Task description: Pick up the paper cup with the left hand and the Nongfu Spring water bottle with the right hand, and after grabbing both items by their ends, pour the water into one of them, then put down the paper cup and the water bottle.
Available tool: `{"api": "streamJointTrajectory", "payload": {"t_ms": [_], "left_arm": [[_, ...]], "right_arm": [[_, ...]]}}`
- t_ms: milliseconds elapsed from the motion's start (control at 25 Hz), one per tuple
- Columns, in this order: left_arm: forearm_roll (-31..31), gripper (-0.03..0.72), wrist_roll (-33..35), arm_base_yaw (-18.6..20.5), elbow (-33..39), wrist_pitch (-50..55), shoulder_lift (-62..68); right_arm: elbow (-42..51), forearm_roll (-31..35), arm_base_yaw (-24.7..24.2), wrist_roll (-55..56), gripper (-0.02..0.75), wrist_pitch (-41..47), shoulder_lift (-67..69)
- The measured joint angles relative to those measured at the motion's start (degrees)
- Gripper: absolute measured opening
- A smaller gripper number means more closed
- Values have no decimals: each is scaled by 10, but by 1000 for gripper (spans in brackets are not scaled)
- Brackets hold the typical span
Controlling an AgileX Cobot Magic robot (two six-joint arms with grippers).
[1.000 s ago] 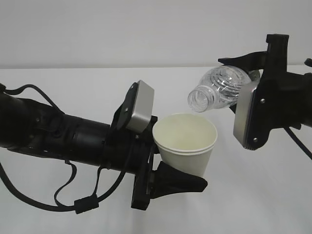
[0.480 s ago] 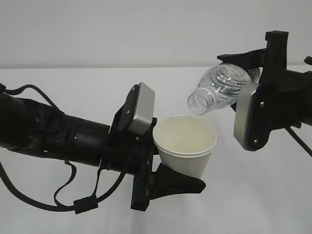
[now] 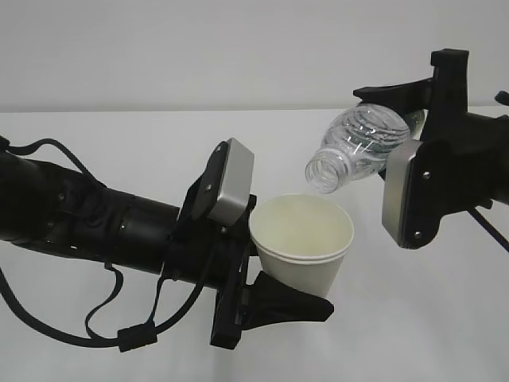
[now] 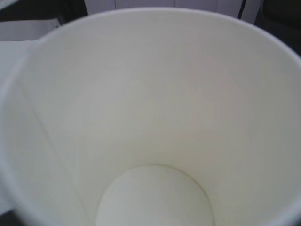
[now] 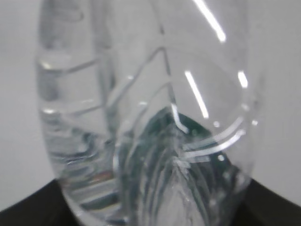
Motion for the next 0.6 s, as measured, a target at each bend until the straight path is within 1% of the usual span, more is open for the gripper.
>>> {"api": "streamJointTrajectory", "payload": {"t_ms": [600], "left_arm": [[1,456,-3,0,0,0,0]], "right_arm": [[-5,0,0,-28,469,-3,0]]}}
